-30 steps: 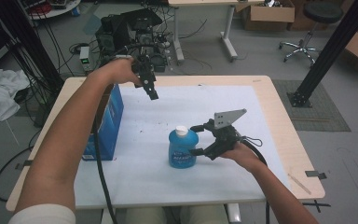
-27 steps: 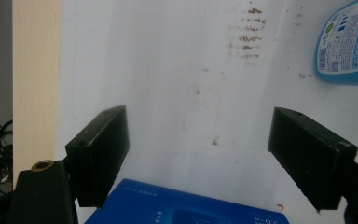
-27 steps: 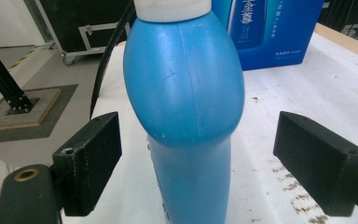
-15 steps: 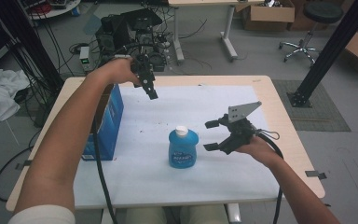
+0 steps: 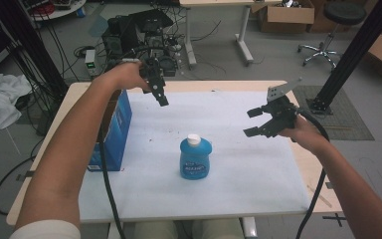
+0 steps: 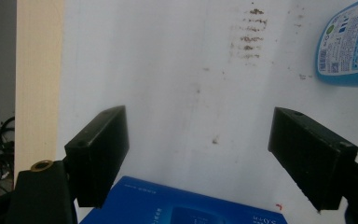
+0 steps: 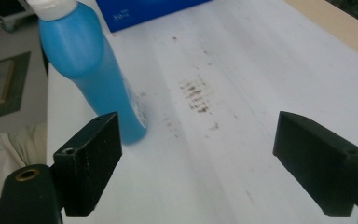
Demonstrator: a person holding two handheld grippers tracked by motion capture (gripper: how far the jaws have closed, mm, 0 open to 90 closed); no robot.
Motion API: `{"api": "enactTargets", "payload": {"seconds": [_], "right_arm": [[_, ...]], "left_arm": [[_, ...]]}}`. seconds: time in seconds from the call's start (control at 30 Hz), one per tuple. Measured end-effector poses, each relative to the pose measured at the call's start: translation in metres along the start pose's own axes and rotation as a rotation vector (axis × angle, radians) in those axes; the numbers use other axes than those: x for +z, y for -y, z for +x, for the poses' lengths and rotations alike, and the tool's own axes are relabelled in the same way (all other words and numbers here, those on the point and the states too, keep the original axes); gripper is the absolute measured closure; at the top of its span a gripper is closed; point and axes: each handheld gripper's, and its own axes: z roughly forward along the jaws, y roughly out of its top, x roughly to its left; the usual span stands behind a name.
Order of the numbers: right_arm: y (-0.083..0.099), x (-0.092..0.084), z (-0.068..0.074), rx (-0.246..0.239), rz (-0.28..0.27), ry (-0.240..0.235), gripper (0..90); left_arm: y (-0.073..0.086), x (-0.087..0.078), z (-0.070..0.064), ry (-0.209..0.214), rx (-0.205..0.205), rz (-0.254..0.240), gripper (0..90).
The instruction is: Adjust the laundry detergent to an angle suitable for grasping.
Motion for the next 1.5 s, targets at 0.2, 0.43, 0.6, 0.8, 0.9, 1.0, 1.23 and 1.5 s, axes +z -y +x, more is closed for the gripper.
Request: {"api": "enactTargets", "payload": {"seconds": [0.2, 0.43, 0.6, 0.8, 0.9, 1.0, 1.23, 1.5], "right_arm": [[-0.01, -0.015, -0.012, 0.005, 0.072, 0.037, 15.6], [-0.02, -0.023, -0.024, -0.012, 0.151, 0.092, 16.0], [-0.029, -0.029, -0.044, 0.001, 0.229, 0.182, 15.8], [-0.03, -0.029, -0.065, 0.036, 0.272, 0.22, 16.0], [-0.028, -0.023, -0.071, 0.038, 0.309, 0.219, 15.4], [-0.026, -0.017, -0.075, 0.046, 0.331, 0.221, 15.5], [-0.026, -0.012, -0.079, 0.052, 0.35, 0.217, 15.7], [-0.028, -0.013, -0.08, 0.049, 0.352, 0.22, 15.6]], "left_arm": [[-0.002, -0.001, -0.002, 0.0, 0.005, -0.003, 20.7], [-0.004, 0.0, -0.003, 0.005, 0.009, 0.0, 20.7], [-0.004, 0.0, -0.004, 0.004, 0.005, 0.002, 20.6], [-0.005, 0.001, -0.005, 0.003, 0.003, 0.004, 20.6], [-0.005, 0.001, -0.006, 0.003, 0.004, 0.004, 20.6], [-0.006, 0.002, -0.006, 0.004, 0.006, 0.008, 20.6], [-0.007, 0.002, -0.006, 0.004, 0.007, 0.004, 20.6], [-0.006, 0.001, -0.006, 0.002, 0.002, 0.0, 20.7]]}}
